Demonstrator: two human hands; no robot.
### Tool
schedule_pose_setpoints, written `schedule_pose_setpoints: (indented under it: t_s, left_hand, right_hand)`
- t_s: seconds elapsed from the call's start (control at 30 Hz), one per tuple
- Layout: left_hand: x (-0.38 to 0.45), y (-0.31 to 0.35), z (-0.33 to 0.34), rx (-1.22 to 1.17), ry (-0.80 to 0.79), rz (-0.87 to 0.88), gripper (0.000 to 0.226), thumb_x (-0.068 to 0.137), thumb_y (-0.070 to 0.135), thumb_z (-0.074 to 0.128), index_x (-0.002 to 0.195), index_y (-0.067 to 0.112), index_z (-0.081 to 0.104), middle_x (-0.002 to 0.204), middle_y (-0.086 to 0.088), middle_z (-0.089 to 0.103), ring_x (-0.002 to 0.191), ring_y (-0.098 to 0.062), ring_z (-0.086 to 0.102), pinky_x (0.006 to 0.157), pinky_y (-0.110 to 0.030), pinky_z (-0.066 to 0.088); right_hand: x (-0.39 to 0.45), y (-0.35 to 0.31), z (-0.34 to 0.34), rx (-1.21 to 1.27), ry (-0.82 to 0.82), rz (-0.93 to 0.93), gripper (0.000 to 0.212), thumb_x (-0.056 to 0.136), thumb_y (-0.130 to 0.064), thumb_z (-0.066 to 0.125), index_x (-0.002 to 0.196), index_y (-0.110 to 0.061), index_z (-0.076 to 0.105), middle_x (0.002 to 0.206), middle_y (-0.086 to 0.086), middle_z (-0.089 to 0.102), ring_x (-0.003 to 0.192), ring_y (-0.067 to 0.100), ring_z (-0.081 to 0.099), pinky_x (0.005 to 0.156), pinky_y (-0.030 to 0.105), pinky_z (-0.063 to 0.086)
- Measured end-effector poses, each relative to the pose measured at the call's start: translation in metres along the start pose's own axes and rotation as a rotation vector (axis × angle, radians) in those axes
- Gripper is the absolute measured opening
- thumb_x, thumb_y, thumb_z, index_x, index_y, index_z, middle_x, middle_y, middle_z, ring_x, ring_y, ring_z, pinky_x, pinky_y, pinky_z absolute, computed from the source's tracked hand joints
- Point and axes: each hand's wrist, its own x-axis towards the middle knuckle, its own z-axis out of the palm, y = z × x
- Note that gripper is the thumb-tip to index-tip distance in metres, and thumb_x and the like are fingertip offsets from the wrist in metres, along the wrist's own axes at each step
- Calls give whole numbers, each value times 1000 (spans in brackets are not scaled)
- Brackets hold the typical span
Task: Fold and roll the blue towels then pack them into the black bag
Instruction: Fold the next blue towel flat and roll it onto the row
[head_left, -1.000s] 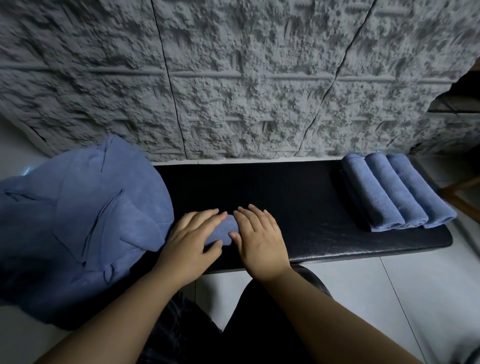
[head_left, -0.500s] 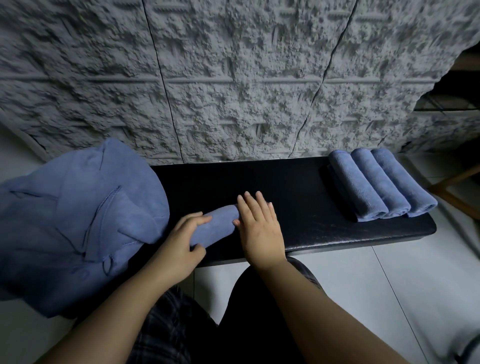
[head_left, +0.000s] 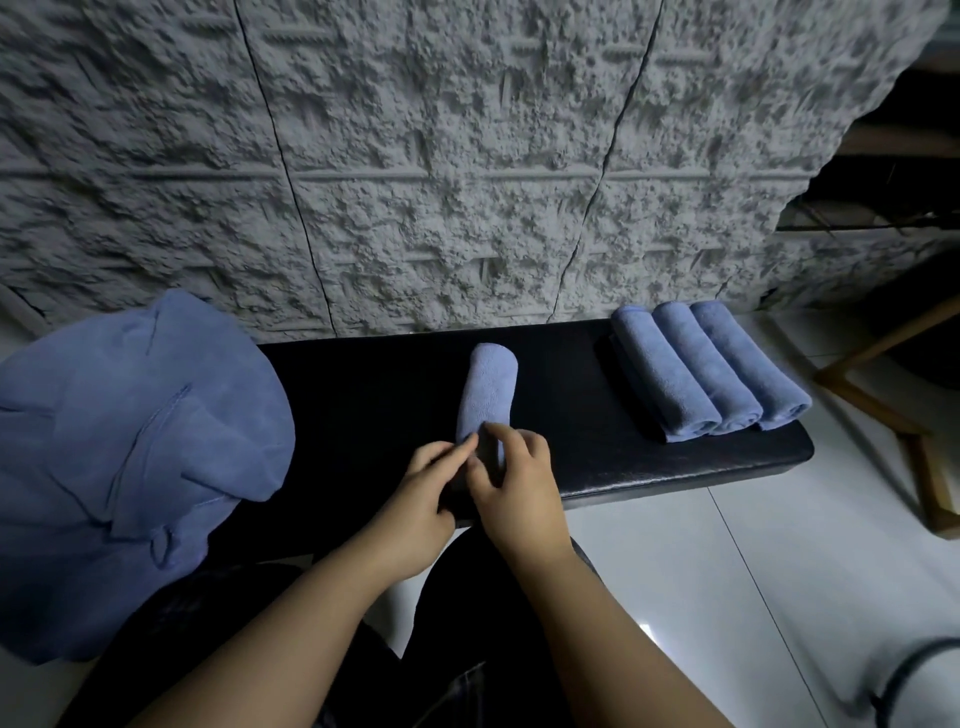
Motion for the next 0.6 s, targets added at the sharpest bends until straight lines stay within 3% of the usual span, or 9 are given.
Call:
schedule_pose_setpoints:
  t_s: [0.13, 0.23, 0.4, 0.5, 0.6]
  left_hand:
    - [4, -1, -1, -104, -94, -13, 86, 75, -20, 38, 136, 41, 32, 149, 17, 23, 134, 5, 26, 110, -23, 31]
    - [4, 0, 2, -86, -166, 3, 85, 76, -10, 41, 137, 48, 29, 150, 25, 17, 138, 5, 17, 115, -35, 25]
    - [2, 9, 8, 71, -99, -33, 64, 90, -2, 45, 141, 34, 31, 144, 20, 28, 134, 4, 23, 110, -16, 19]
    - [-5, 12, 4, 112, -30, -91, 51, 96, 10, 44, 138, 36, 36, 128, 21, 34, 116, 3, 34, 98, -16, 28]
    - [-8, 9, -1, 116, 50, -119, 44, 96, 14, 46, 132, 39, 42, 127, 16, 42, 111, 1, 40, 93, -18, 32]
  right_hand:
    - [4, 8, -2, 3, 12, 20, 57, 86, -27, 62, 139, -23, 42, 134, 0, 37, 114, 14, 50, 94, 22, 42]
    - [6, 10, -4, 4, 53, 46, 53, 89, -26, 59, 139, -27, 42, 128, 1, 40, 108, 14, 52, 88, 18, 39]
    - [17, 15, -17, -64, 158, 63, 50, 83, -8, 56, 131, -20, 54, 124, 8, 47, 105, 23, 54, 86, 23, 40]
    - [27, 27, -34, -134, 243, 70, 50, 77, -1, 57, 125, -14, 60, 120, 16, 50, 99, 33, 56, 89, 33, 43]
    - [37, 45, -54, -207, 331, 75, 48, 72, 2, 59, 118, -10, 64, 112, 20, 49, 90, 40, 55, 86, 36, 43]
